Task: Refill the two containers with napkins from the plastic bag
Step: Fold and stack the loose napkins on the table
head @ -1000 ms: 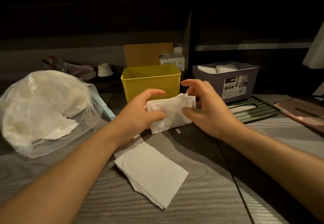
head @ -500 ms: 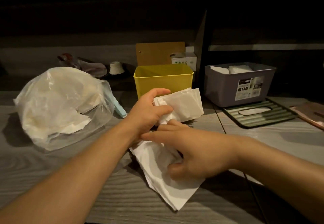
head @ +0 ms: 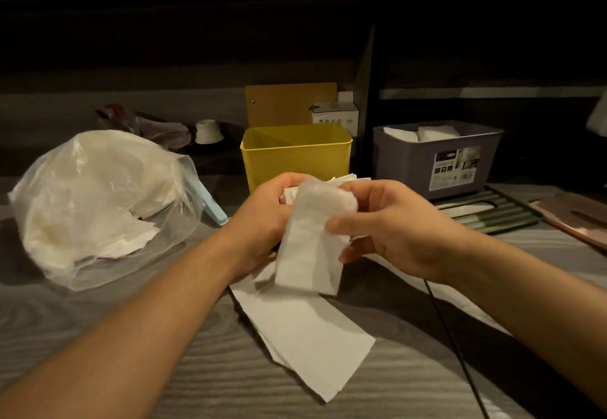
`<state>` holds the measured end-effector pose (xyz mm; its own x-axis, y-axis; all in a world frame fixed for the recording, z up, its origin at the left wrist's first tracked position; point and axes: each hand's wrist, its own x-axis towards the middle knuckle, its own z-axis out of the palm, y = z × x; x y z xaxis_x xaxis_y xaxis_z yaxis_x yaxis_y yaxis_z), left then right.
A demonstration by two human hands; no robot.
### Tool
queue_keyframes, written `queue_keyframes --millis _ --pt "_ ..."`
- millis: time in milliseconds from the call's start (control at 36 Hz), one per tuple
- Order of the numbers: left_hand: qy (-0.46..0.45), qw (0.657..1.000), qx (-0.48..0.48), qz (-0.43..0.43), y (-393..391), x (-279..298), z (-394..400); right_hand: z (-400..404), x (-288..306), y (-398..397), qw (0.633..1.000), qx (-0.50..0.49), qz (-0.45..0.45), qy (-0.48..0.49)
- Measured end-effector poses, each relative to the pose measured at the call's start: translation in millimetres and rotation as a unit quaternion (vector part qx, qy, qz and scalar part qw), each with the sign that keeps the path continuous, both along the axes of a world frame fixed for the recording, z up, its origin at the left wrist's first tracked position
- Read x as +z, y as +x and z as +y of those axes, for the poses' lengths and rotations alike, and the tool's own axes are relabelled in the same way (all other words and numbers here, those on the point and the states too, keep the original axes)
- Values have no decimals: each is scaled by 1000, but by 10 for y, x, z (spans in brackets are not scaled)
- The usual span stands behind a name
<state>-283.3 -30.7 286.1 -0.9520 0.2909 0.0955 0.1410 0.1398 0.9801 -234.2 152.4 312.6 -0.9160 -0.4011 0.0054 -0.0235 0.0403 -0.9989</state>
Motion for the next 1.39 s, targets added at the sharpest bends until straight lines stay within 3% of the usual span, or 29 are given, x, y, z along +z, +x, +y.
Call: queue_keyframes --millis 83,194,417,472,528,611,694,750,833,889,972,1056,1111,1389 --pt "-1 1000 12 -19 -17 6 14 34 -73 -102 986 -121 -66 -96" --pt "39 998 42 -31 -8 37 42 84 -126 -198 961 -199 -122 -149" --pt "-24 1000 -2 20 -5 -12 30 55 -135 -206 957 -170 -173 -158" --pt "-33 999 8 28 -5 -17 30 74 -120 -207 972 -174 -129 -89" --pt "-44 998 10 35 -1 -20 32 115 -117 -213 978 -204 -26 29" --pt "-50 998 10 41 12 -13 39 187 -157 -236 948 -231 128 179" --pt "-48 998 5 44 7 -15 45 234 -219 -283 930 -224 182 226" --pt "-57 997 10 53 8 -12 45 251 -217 -301 901 -236 221 289" --pt "-65 995 22 65 -6 -19 34 215 -132 -232 825 -269 357 346" --pt "-56 997 26 48 -4 -14 26 156 -66 -115 829 -199 418 315" --pt "-23 999 33 15 -11 -13 22 -5 -45 81 872 39 354 337" --pt "1 999 54 -4 -17 -8 23 -161 -120 151 828 180 345 403" --pt "15 998 66 -10 -31 -10 25 -220 -145 143 821 192 347 409" --pt "91 991 67 -72 -43 6 71 -225 -50 151 858 181 250 410"
